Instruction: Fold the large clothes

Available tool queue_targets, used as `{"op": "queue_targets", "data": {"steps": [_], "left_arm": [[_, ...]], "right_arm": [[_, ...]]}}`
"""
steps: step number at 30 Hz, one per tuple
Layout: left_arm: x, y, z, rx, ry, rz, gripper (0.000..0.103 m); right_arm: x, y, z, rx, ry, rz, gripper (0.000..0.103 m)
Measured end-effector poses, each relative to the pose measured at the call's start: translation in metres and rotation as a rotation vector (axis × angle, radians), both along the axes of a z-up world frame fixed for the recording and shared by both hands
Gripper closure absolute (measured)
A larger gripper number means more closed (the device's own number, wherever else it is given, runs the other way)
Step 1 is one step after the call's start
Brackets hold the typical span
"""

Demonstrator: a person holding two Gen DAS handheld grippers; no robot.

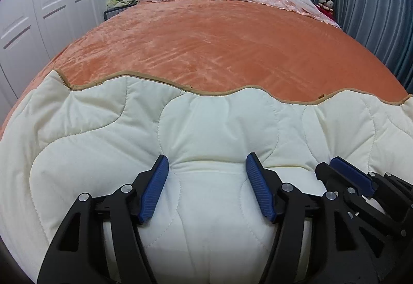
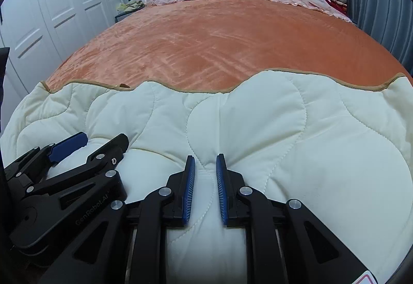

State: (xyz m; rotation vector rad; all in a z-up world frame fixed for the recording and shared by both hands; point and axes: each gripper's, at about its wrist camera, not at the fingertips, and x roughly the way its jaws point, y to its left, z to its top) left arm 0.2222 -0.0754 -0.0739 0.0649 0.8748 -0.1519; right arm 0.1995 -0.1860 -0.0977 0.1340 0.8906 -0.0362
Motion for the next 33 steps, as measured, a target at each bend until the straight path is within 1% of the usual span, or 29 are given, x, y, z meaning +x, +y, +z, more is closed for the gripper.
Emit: {"op": "queue_targets", "data": {"steps": [3,6,11,14,16,17,18,19,20,21,22,23,24,26,29,31,33], "left_arm": [[0.001,0.000,-0.003,0.003,-0.017,0.004,0.042],[-0.001,-0.003,-0.005,0.019,-0.036,0.011,0.042],[0.000,-0.005,-0.007,0.027,-0.041,0.014,0.042],[0.001,-0.004,-0.003,0.022,-0.023,0.010,0.041],[0.000,0.005,0.010,-0.021,0.019,0.004,0.041],[-0.005,0.015,0.021,-0.054,0.035,0.019,0.041],[-0.015,0.029,0.034,-0.083,0.041,0.046,0.040],[-0.028,0.044,0.047,-0.110,0.037,0.069,0.040],[-0.044,0.065,0.060,-0.136,0.030,0.096,0.034],[-0.058,0.084,0.070,-0.155,0.025,0.123,0.025],[-0.074,0.108,0.079,-0.177,0.013,0.159,0.022],[-0.087,0.127,0.085,-0.190,0.005,0.199,0.015],[-0.100,0.150,0.089,-0.207,0.003,0.246,0.014],[-0.118,0.190,0.089,-0.244,0.025,0.332,0.014],[-0.134,0.229,0.076,-0.298,0.082,0.423,0.014],[-0.139,0.243,0.062,-0.360,0.124,0.457,0.014],[-0.138,0.250,0.045,-0.441,0.183,0.469,0.014]], "right_arm": [[0.000,-0.001,-0.002,0.012,-0.018,-0.004,0.089],[0.000,0.000,-0.004,-0.001,-0.034,-0.007,0.089],[0.002,0.001,-0.005,-0.011,-0.040,-0.011,0.089],[0.003,-0.001,-0.005,0.005,-0.025,-0.005,0.089],[0.007,-0.002,0.001,0.015,0.011,0.000,0.089],[0.007,-0.001,0.008,0.009,0.033,-0.007,0.089],[0.003,-0.001,0.020,0.014,0.042,-0.019,0.086],[-0.005,-0.001,0.031,0.049,0.034,-0.022,0.082],[-0.016,0.001,0.043,0.097,0.021,-0.020,0.082],[-0.026,0.005,0.051,0.134,0.018,-0.010,0.082],[-0.035,0.012,0.055,0.147,0.025,0.005,0.082],[-0.044,0.021,0.057,0.147,0.034,0.022,0.082],[-0.051,0.030,0.056,0.143,0.051,0.037,0.082],[-0.061,0.047,0.047,0.143,0.107,0.067,0.082],[-0.070,0.066,0.031,0.097,0.139,0.064,0.082],[-0.071,0.071,0.024,0.078,0.139,0.054,0.082],[-0.071,0.072,0.019,0.070,0.135,0.052,0.082]]}}
